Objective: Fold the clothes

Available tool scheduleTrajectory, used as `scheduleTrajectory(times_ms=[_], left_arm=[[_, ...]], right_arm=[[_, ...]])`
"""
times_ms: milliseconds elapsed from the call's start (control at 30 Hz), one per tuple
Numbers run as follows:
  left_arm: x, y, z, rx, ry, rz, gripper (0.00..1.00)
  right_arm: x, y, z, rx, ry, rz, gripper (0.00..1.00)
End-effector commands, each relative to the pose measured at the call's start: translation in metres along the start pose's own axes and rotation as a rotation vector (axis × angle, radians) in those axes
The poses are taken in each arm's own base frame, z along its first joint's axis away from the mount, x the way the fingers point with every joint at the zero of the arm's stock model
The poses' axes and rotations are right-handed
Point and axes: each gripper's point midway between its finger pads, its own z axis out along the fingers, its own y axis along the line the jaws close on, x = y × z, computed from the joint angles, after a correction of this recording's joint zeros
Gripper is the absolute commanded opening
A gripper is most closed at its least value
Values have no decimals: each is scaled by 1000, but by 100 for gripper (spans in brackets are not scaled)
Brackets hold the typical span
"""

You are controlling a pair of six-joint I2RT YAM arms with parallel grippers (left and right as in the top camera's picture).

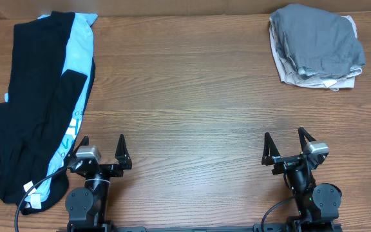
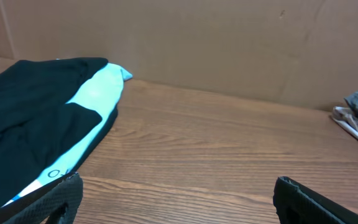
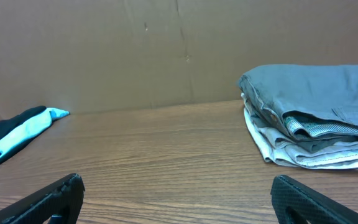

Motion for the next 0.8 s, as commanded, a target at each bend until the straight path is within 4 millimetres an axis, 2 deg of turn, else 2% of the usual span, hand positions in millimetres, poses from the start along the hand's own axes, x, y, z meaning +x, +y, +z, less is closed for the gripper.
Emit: scheduleTrajectory(times_ms=[0,333,433,767], left_arm=[[-1,8,-1,-42,-12,19,100],[-2,8,-1,-44,-14,20,100],[-5,18,-1,-100,-29,19,100],[-6,5,-2,-29,-14,21,100]], right_arm=[[0,-2,0,7,-10,2,100],[2,-1,0,3,-4,4,100],[2,-1,0,3,-4,4,100],[3,5,-4,-20,57,5,100]])
